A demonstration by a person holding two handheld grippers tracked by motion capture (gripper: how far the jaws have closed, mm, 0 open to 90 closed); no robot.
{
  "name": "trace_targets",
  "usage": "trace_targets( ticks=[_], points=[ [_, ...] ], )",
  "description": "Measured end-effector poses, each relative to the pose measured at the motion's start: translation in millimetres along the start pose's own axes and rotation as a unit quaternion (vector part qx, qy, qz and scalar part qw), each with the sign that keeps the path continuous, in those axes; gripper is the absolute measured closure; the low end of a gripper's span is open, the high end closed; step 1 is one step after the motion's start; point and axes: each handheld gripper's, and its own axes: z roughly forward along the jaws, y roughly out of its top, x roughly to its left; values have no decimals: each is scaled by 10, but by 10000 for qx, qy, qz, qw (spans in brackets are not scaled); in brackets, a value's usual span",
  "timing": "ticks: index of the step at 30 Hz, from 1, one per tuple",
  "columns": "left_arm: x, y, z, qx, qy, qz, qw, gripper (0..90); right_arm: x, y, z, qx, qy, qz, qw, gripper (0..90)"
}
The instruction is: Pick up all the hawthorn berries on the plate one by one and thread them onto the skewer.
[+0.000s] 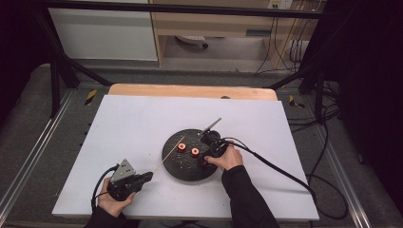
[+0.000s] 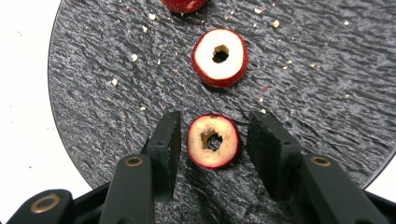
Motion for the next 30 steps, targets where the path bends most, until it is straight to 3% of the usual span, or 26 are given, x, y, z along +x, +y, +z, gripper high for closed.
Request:
trace_targets(
  ticks=[4,7,19,25,30],
  points=[
    [-2,0,3,17,-6,10,10000,881,5,7,1,24,62,139,9999,584],
    [-3,0,4,20,-7,19,10000,880,-12,7,6,84,42,79,9999,597],
    [-6,1,3,15,-8,28,10000,880,-13,19,14,156,123,258,9995,619],
    [-12,4,-4,-8,-2,38,10000,880,0,12,-81,-109,217,297,9993,621],
    [-29,6,-3,-37,1,49,10000,881,17,-15,-211,-557,283,311,9976,621]
  ],
)
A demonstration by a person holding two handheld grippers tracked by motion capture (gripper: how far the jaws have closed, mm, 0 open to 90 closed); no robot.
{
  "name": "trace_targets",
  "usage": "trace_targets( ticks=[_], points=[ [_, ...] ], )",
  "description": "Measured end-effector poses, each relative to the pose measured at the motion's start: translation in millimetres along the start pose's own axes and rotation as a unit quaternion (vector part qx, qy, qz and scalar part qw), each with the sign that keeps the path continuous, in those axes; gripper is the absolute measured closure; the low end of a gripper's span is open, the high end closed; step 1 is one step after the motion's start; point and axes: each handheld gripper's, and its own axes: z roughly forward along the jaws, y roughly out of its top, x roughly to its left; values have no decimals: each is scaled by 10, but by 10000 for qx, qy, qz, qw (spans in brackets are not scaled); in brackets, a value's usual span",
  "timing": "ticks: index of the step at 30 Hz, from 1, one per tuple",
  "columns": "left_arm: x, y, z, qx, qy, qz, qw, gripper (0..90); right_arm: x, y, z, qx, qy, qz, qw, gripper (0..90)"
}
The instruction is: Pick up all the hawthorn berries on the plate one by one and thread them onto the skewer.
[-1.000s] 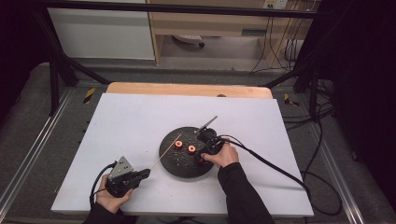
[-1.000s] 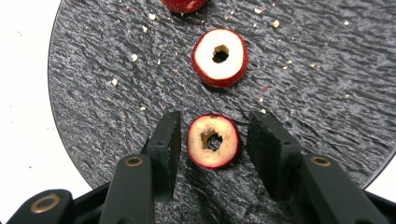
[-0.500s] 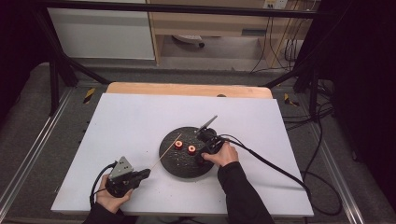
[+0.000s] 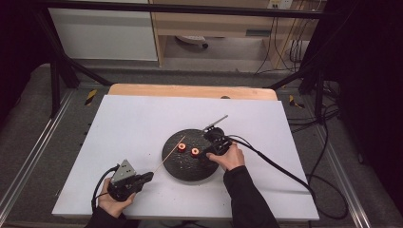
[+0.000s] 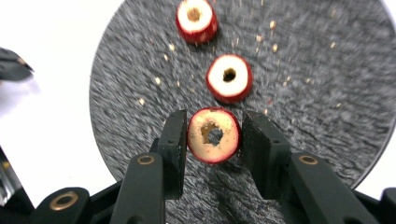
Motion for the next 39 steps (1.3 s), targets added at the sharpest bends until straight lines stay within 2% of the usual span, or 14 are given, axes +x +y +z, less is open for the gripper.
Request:
trace_targets(
  ticks=[7,10,13,17,22,25,29,33,39],
  points=[
    [-25,3,-4,-63,33,-15,10000,881,74,-45,-95,-653,151,31,9977,622],
    [-35,4,-7,-111,54,-26,9999,880,70,-77,-109,-1041,272,98,9941,622],
    [-42,7,-10,-169,76,-56,9998,881,56,-125,-113,-1396,413,263,9890,622],
    [-55,10,-5,-223,87,-99,9997,881,30,-193,-98,-1898,640,497,9785,622],
    [-72,16,8,-260,102,-137,9995,880,7,-273,-70,-2479,879,775,9617,622],
    [-76,21,7,-298,116,-167,9993,881,-7,-310,-46,-2742,900,883,9534,622],
    [-82,22,4,-355,134,-224,9990,880,-22,-354,-22,-3124,1002,1061,9387,622],
    [-78,17,5,-374,130,-263,9989,880,-7,-371,3,-3390,977,1066,9296,623],
    [-74,12,-3,-401,151,-278,9987,881,28,-373,24,-3820,1017,1162,9112,622]
  ],
)
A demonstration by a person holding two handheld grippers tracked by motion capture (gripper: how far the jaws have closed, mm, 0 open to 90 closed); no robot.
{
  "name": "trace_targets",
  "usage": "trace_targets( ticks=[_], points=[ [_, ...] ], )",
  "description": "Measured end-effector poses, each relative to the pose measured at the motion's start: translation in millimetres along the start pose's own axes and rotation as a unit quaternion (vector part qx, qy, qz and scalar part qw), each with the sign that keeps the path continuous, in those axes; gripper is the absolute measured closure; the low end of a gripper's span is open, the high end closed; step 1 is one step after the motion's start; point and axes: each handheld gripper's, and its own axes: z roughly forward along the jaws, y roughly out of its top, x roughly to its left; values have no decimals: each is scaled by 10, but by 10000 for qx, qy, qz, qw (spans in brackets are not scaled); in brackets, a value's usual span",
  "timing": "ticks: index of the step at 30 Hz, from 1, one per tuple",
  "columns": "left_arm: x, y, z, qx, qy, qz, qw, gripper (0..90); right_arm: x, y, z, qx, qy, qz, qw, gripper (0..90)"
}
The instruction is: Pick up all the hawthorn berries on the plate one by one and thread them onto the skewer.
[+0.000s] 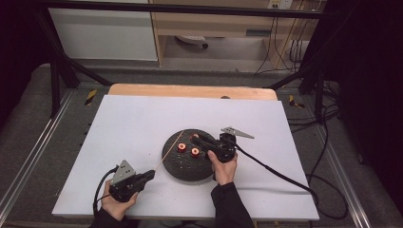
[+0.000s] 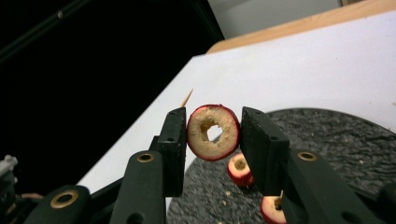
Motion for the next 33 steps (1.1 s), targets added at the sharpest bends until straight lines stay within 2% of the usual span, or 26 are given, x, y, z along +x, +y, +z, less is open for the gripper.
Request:
trace_targets(
  ticks=[7,17,27,33],
  points=[
    [-6,-2,-6,-32,10,2,10000,880,26,-33,22,-478,27,149,9987,624],
    [-30,3,-12,-109,-51,-22,9999,880,38,15,29,-999,165,384,9941,624],
    [-75,25,6,-230,-99,-133,9996,881,22,76,79,-1276,231,611,9897,625],
    [-123,49,39,-341,-118,-172,9992,881,-11,91,113,-1393,318,861,9860,625]
  ],
)
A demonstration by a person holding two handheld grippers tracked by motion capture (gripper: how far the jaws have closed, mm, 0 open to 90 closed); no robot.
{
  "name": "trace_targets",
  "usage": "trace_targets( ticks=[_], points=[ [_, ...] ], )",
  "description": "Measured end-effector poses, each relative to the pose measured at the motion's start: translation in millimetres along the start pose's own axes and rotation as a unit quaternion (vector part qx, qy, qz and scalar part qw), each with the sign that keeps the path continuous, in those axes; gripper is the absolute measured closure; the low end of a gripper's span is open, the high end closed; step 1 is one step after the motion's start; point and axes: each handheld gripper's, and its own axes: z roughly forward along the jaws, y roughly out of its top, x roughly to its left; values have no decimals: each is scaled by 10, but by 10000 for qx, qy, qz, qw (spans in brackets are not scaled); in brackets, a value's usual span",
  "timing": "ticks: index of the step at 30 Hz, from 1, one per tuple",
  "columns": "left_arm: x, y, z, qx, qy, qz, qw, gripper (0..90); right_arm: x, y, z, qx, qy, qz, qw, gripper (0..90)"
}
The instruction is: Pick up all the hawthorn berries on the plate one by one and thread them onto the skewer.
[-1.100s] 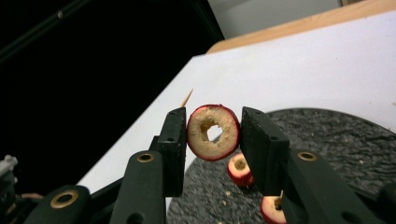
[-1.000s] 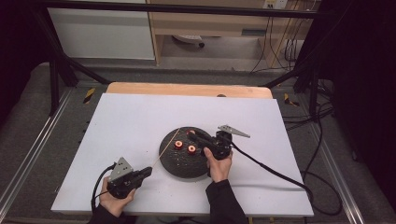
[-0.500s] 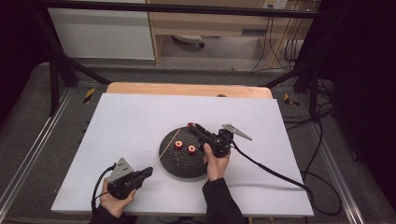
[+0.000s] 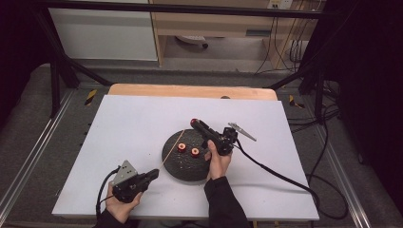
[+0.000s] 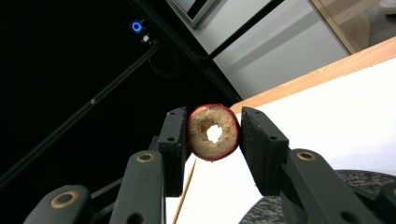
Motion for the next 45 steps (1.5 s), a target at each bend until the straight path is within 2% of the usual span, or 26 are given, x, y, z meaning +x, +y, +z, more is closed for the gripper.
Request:
trace_targets(
  ticks=[10,30,38,45],
  points=[
    [-117,-3,92,10,-84,78,9999,881,-6,-36,1,-101,114,145,9998,625],
    [-141,-11,88,-22,-86,9,10000,881,-11,-80,2,-155,86,110,9998,626],
    [-151,-7,95,-64,-78,-95,9999,881,-13,-105,3,-146,84,120,9998,626],
    [-201,15,141,-74,-68,-297,9995,881,-22,-152,10,-139,84,156,9997,626]
  ],
)
